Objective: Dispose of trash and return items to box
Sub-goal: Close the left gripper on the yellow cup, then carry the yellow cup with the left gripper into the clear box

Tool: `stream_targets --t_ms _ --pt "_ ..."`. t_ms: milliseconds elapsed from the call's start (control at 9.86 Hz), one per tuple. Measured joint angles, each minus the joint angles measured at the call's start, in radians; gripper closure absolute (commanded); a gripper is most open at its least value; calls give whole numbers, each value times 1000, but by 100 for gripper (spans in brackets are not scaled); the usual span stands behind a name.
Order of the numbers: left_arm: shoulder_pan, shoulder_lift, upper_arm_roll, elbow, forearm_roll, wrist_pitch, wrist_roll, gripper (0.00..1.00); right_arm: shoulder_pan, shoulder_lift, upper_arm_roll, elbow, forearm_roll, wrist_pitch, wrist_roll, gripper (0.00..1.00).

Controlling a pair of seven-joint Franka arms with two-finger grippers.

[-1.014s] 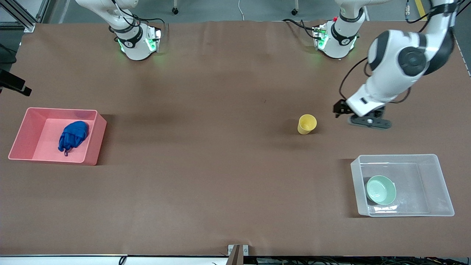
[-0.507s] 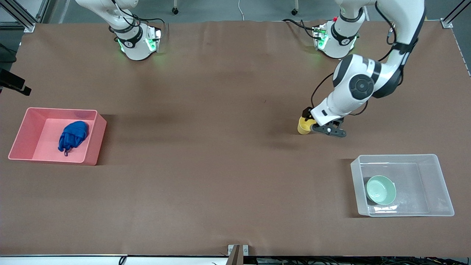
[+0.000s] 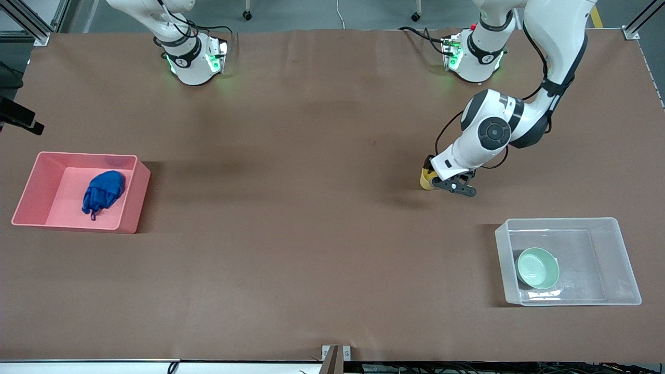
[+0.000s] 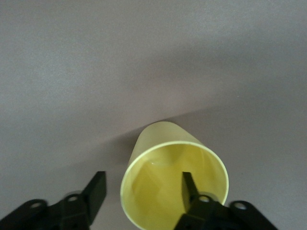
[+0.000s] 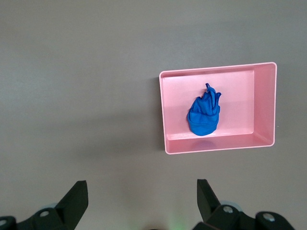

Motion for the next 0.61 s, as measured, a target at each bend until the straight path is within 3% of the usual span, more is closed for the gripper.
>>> stream_targets --t_ms 609 --pt "32 10 1 34 3 78 -10 100 0 0 0 0 0 0 0 0"
